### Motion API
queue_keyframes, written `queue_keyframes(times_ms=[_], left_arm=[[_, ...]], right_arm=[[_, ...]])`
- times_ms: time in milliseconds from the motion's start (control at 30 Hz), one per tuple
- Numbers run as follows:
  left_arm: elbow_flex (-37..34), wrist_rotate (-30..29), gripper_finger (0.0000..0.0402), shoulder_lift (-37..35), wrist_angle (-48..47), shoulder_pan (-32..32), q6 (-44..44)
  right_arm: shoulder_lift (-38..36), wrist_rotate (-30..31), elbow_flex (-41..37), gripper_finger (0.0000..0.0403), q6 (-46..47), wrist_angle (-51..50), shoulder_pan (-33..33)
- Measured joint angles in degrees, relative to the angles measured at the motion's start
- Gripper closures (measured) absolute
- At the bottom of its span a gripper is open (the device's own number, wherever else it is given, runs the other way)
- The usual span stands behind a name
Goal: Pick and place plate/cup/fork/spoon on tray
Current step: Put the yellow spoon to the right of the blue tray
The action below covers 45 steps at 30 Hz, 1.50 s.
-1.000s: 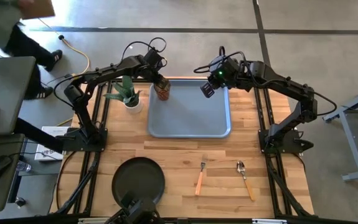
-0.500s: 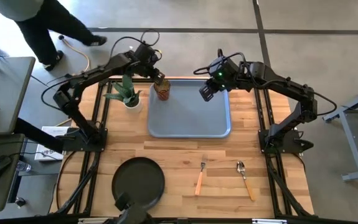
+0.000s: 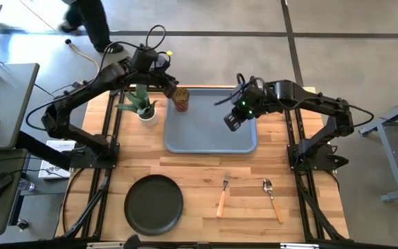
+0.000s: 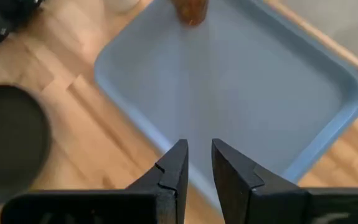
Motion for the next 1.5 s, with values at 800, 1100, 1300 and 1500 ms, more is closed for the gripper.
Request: queue_keyframes(times_ms=[800,1100,1300,1500], left_arm=[[0.0,2.96,0.0291,-2.69,-0.28,-17.84,-0.43],[0.0,2.53,0.0291,-2.69,-0.89,-20.71,-1.2],[0.0,2.49,0.0291,-2.69,-0.91,-22.41,-1.9],[0.0,2.48,0.0291,-2.69,-0.96,-23.41,-3.5]], right_arm=[[4.94,-1.68,-0.24,0.034,28.5,-7.61,26.76],[10.11,-6.84,-0.26,0.034,35.42,-10.67,34.02],[12.38,-8.51,-0.58,0.034,39.49,-13.86,38.08],[12.36,-9.85,-4.02,0.034,43.6,-14.02,42.55]])
